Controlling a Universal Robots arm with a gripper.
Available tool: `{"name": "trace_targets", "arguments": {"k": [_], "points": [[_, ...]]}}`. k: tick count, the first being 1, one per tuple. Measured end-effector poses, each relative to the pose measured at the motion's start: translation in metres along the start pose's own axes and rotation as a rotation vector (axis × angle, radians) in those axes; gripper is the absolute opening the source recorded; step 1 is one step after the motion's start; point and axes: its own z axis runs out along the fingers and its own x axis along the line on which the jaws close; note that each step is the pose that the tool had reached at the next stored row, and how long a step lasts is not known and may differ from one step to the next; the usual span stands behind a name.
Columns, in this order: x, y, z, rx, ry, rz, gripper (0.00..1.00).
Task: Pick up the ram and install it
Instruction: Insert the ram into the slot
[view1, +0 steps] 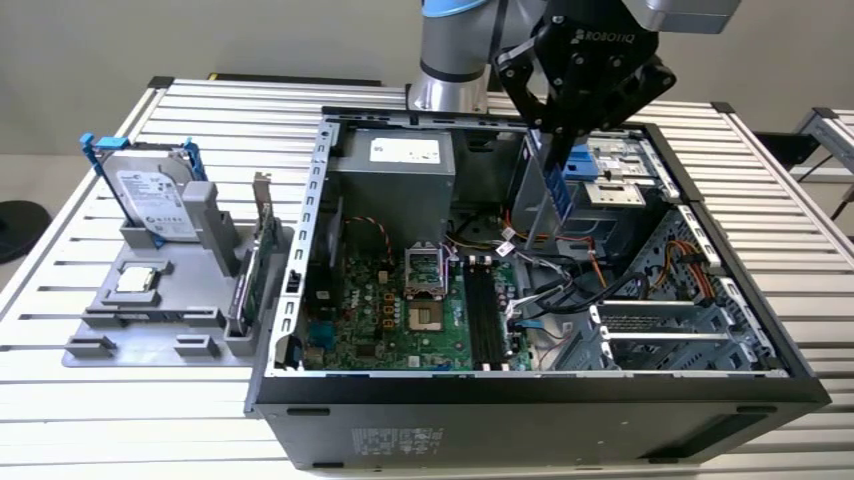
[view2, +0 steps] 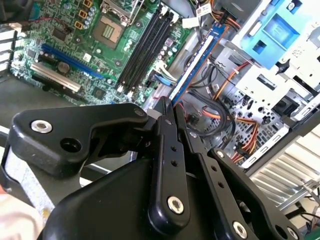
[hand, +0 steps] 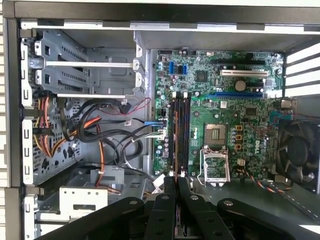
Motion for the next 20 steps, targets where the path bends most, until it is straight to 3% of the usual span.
{"name": "trace_targets", "arguments": {"k": [3, 20], "points": [[0.0000, 0.0000, 0.0000, -0.0036, 0.0000, 0.000, 0.00], [0.0000, -0.0001, 0.0091, -0.0038, 0.0000, 0.000, 0.00]]}}
